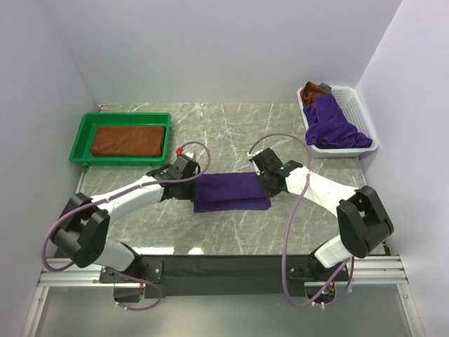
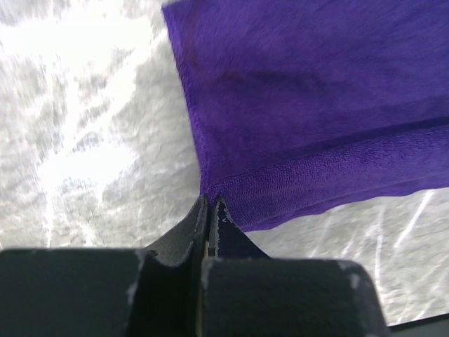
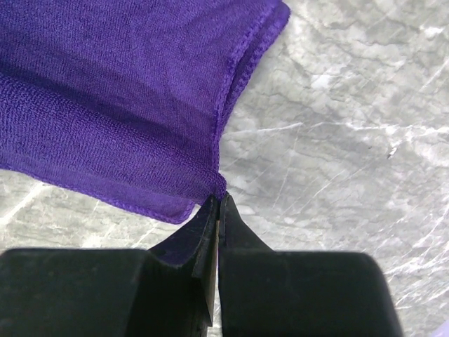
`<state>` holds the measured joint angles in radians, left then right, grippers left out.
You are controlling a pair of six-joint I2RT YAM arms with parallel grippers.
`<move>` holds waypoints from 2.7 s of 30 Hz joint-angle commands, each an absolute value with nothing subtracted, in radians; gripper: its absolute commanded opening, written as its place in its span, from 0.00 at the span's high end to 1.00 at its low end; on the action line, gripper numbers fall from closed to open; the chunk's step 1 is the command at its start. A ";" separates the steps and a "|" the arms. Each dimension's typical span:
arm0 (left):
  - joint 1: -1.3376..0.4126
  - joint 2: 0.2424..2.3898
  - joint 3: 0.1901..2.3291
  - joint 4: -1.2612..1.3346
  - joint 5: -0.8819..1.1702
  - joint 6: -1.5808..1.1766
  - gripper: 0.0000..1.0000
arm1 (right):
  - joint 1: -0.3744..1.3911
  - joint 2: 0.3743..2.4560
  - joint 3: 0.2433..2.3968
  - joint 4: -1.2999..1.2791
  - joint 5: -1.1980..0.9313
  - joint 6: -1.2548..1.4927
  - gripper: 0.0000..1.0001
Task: Fold and stack the towels
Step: Fold the towel
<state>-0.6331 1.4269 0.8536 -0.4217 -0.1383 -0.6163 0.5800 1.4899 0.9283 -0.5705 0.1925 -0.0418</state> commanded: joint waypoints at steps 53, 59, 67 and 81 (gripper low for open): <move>-0.752 1.367 0.704 -0.244 -0.123 -0.891 0.56 | 0.606 1.284 0.618 -0.187 0.112 0.538 0.76; -0.772 1.266 0.648 -0.245 -0.136 -0.908 0.55 | 0.606 1.169 0.566 -0.143 0.066 0.517 0.76; -0.784 1.120 0.655 -0.258 -0.182 -0.960 0.43 | 0.606 1.178 0.512 -0.123 0.005 0.511 0.76; -0.785 1.384 0.761 -0.253 -0.193 -0.946 0.60 | 0.600 1.204 0.473 -0.089 0.037 0.548 0.76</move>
